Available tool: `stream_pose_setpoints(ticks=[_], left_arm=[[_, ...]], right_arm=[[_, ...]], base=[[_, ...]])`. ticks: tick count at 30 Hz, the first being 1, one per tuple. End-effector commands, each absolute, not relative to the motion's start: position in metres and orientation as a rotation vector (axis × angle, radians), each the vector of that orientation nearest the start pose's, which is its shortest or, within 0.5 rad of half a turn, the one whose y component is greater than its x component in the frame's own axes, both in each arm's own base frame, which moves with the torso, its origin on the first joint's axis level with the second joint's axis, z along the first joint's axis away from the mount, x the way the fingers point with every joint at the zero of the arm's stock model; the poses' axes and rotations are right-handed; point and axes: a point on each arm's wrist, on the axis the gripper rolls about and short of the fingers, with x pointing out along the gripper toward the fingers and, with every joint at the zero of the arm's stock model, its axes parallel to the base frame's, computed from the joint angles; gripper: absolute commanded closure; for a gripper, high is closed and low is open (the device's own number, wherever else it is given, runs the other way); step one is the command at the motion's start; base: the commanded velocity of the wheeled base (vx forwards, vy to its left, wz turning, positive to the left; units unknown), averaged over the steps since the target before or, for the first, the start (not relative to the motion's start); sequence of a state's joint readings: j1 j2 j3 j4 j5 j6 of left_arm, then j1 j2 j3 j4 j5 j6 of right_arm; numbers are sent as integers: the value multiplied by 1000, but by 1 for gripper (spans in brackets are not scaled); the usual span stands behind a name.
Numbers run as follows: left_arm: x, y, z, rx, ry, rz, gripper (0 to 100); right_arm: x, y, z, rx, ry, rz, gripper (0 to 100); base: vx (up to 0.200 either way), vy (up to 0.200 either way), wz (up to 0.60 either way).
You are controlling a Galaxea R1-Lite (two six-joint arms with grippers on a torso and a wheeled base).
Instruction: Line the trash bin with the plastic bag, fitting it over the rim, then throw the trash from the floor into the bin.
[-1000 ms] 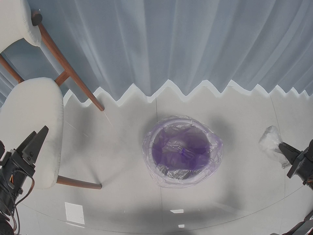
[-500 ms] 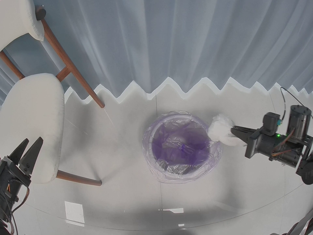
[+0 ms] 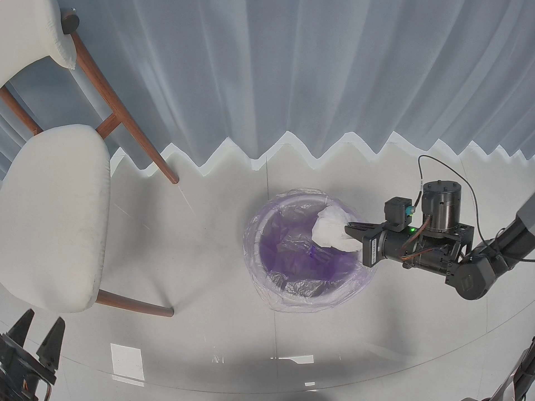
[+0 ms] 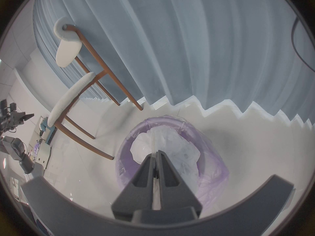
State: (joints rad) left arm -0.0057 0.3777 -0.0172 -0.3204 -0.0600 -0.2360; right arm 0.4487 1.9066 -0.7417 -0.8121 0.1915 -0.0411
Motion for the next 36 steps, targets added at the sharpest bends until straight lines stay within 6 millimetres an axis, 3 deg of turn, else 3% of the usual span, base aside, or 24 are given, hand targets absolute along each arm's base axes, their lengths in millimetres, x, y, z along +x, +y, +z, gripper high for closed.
stream_pose_setpoints(ticks=[1, 6, 7, 10, 21, 23, 27, 34, 35, 36], left_arm=[[-16, -2, 89, -161, -29, 56, 0], [-15, -4, 83, -73, 39, -14, 0], [-15, -4, 82, 47, 43, -43, 0], [-15, -4, 82, 172, 42, -11, 0], [-16, 2, 83, 41, 44, 257, 0], [-16, 1, 83, 54, 46, 207, 0], [-15, -6, 81, 65, 54, -114, 0], [-15, -5, 81, 59, 58, -76, 0], [-15, -5, 81, 60, 59, -57, 0], [-15, -4, 81, 57, 60, -34, 0]], right_arm=[[332, 167, 80, -106, 386, 648, 100], [342, 175, 68, -113, 395, 657, 100], [348, 178, 66, -116, 388, 656, 100], [357, 182, 64, -114, 376, 654, 100], [382, 191, 38, -117, 386, 622, 100], [386, 193, 36, -120, 383, 591, 100], [391, 195, 31, -121, 384, 586, 100], [392, 196, 27, -123, 391, 566, 100], [392, 197, 27, -123, 392, 567, 0], [391, 197, 27, -122, 394, 568, 0]], base=[[0, 0, 0], [0, 0, 0], [0, 0, 0], [0, 0, 0], [0, 0, 0], [0, 0, 0], [0, 0, 0], [0, 0, 0], [0, 0, 0], [0, 0, 0]])
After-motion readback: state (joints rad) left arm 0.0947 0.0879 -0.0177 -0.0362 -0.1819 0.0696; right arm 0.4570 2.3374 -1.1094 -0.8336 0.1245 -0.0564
